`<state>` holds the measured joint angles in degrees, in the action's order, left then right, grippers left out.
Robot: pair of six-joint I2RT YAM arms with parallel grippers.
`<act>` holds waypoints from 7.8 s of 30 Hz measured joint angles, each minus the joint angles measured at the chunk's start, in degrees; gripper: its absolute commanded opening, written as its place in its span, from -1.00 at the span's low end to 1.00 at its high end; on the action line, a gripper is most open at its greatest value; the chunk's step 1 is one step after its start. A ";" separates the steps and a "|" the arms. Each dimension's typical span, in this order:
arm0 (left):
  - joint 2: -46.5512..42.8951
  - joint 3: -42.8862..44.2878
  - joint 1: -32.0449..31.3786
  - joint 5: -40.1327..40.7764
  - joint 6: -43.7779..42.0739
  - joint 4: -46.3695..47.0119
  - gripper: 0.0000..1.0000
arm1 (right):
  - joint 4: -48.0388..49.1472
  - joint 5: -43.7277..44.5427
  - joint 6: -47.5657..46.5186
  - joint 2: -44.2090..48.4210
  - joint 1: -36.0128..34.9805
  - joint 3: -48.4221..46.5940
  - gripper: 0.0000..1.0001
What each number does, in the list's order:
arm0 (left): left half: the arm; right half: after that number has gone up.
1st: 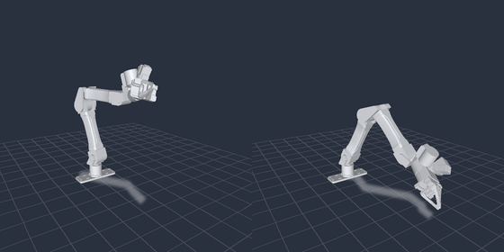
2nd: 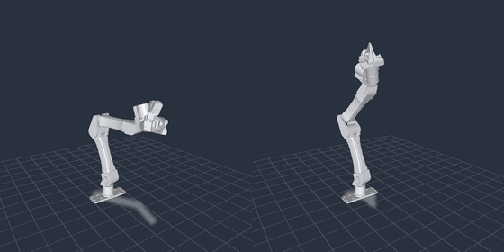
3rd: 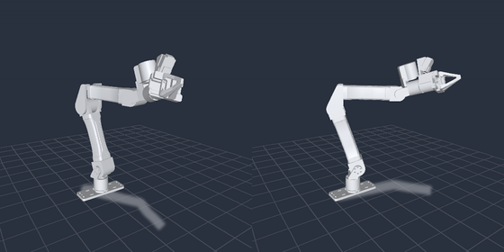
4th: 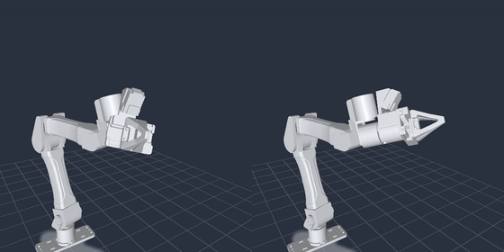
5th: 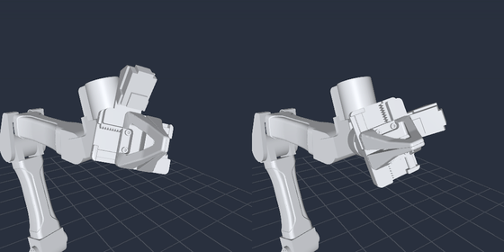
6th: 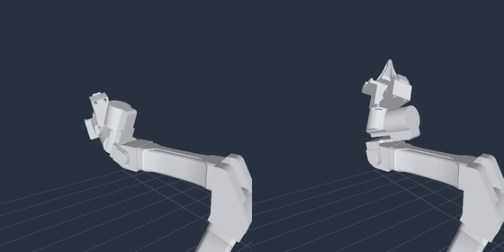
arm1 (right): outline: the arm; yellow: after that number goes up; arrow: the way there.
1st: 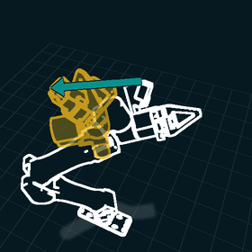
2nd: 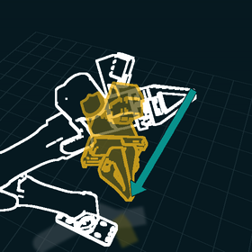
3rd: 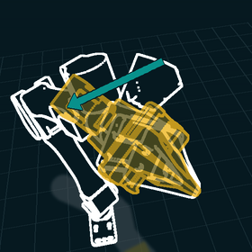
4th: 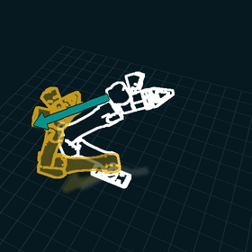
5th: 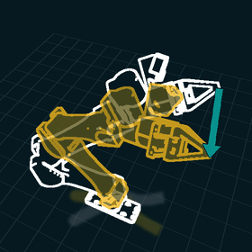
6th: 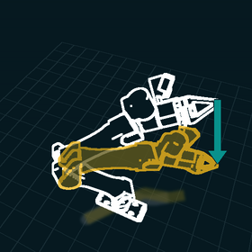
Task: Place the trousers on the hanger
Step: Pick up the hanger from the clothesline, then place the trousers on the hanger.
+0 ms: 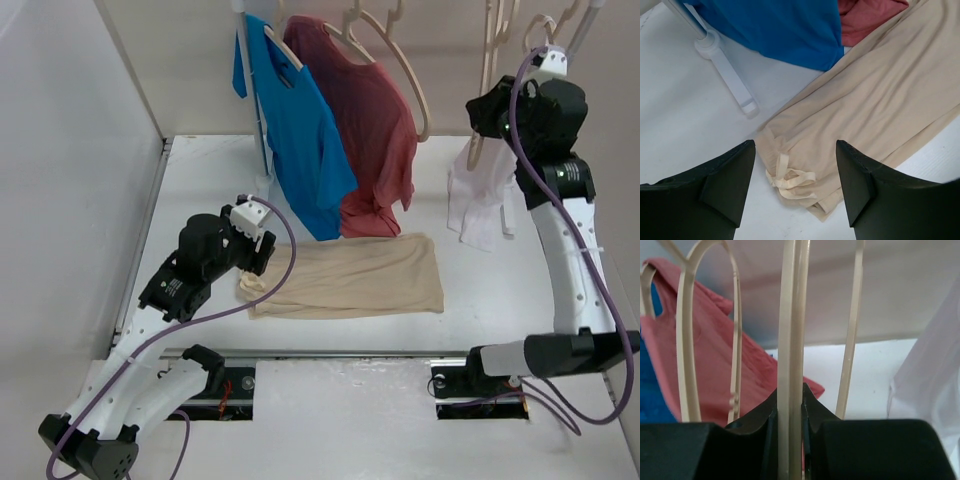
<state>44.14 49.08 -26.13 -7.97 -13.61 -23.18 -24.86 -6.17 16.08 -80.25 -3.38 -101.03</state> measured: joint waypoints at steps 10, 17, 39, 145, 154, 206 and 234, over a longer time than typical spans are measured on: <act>-3.10 -3.30 0.00 -7.72 2.19 8.57 0.21 | -1.51 10.84 5.25 21.97 -12.79 27.30 -1.00; -1.18 -4.61 0.00 -15.91 3.72 14.64 0.21 | -11.85 20.85 18.40 41.13 -21.79 46.14 -1.00; 11.04 -2.34 -7.82 -20.46 10.29 17.75 0.34 | -21.75 34.91 51.56 25.11 -59.10 59.63 -1.00; 33.11 9.42 -2.10 -14.71 41.40 -1.77 -1.00 | -10.75 1.27 17.70 -8.26 -10.01 49.62 -1.00; 33.53 9.42 -2.10 -14.56 41.35 -1.79 -1.00 | -4.39 0.17 20.44 -6.29 -37.40 35.21 -1.00; 33.81 14.45 -4.66 -14.73 35.89 -3.28 -1.00 | 9.53 -3.06 15.50 -29.11 -34.97 30.47 -1.00; 33.83 15.80 -5.81 -14.88 36.61 -2.97 -1.00 | 9.46 -0.13 21.88 -10.40 -37.68 47.71 -1.00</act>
<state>77.97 64.88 -31.94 -22.85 23.00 -26.15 -15.40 -6.31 37.95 -90.65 -41.06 -53.32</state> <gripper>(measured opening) 0.062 0.009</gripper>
